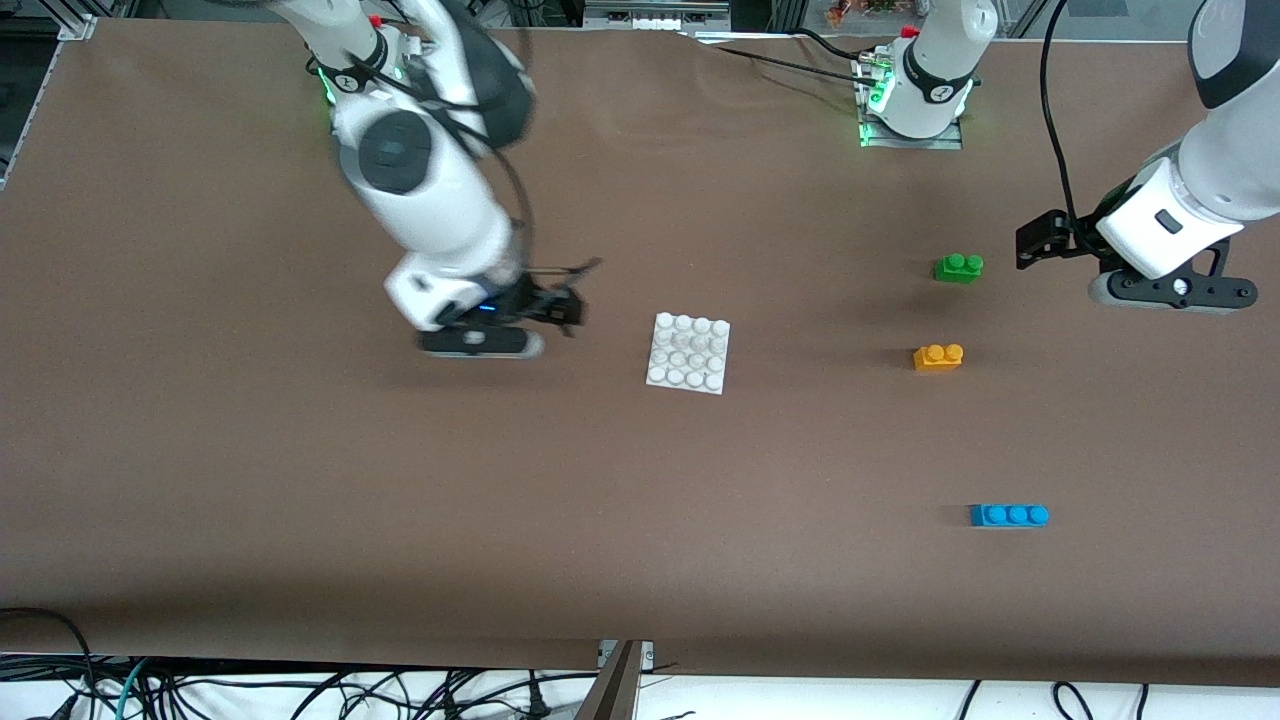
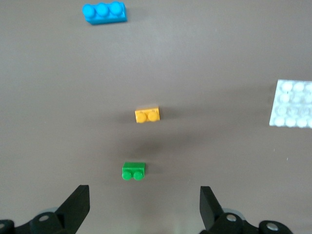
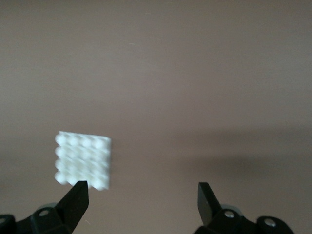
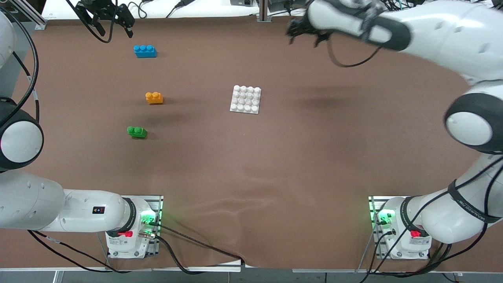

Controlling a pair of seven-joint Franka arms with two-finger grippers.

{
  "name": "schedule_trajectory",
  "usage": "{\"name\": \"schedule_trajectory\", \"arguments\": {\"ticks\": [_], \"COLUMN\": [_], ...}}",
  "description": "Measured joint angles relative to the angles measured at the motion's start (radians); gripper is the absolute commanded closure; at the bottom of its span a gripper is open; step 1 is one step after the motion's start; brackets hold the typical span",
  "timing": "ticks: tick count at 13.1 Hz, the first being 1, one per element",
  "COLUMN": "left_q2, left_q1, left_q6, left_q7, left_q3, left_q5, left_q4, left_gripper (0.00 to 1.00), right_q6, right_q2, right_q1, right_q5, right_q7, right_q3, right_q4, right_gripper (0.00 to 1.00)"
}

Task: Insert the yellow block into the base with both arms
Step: 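Release the plate with the right gripper while the left gripper reaches the yellow block, then lower the left gripper and grasp the yellow block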

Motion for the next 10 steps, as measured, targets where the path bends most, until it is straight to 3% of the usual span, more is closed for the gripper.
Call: {"name": "schedule_trajectory", "arguments": {"ticks": [4, 7, 10], "left_q2": [0.095, 0.210, 0.238], "left_q1": [0.004, 0.012, 0.026], "left_q6": [0.136, 0.286, 0.469], "left_q7": [0.004, 0.004, 0.003], "left_q3": [-0.002, 0.001, 0.004], "left_q5": [-0.007, 0.005, 0.013], "left_q4": [-0.009, -0.038, -0.168], "left_gripper": [0.01, 0.01, 0.01], "right_q6": [-0.274, -0.331, -0.345], "right_q2": [-0.179, -0.266, -0.367], "right_q1": [-0.219, -0.282, -0.298], "right_q5": [0.006, 0.006, 0.003], "right_q7": [-0.270, -0.400, -0.462], "right_q3": [-0.015, -0.035, -0.056], "right_q4": [-0.014, -0.055, -0.143], "right_gripper": [0.01, 0.01, 0.01]}}
